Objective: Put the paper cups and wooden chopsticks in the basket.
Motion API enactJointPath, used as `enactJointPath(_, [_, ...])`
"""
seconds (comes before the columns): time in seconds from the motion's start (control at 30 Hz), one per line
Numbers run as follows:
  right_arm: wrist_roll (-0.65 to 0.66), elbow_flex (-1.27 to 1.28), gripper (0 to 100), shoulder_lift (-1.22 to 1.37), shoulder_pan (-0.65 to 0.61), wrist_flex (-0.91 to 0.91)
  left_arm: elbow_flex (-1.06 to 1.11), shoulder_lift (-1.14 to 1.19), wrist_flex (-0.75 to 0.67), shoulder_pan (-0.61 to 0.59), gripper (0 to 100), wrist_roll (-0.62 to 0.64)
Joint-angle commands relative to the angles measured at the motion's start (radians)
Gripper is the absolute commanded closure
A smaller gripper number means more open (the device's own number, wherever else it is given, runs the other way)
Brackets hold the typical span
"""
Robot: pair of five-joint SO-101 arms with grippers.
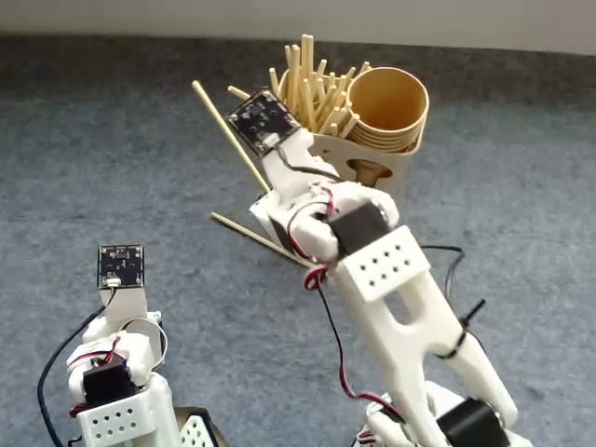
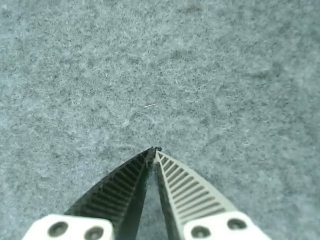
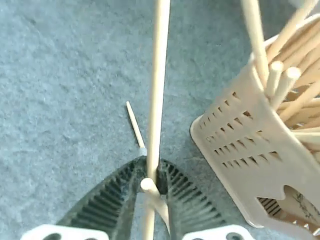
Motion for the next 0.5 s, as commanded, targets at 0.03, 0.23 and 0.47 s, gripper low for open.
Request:
enactJointPath(0.03, [-0.054, 0.008, 99.3, -0.139, -0.012, -0.047, 0.019, -0.018, 0.005, 0.012, 99, -0.003])
enactJointPath(0.23, [-0.229, 0.010, 99.3, -0.252, -0.012, -0.074, 0.019, -0.018, 0.005, 0.012, 99, -0.003])
enactJointPath(0.47, [-0.270, 0.010, 99.3, -0.340, -0.012, -0.088, 0.019, -0.018, 0.005, -0.048, 99, -0.003])
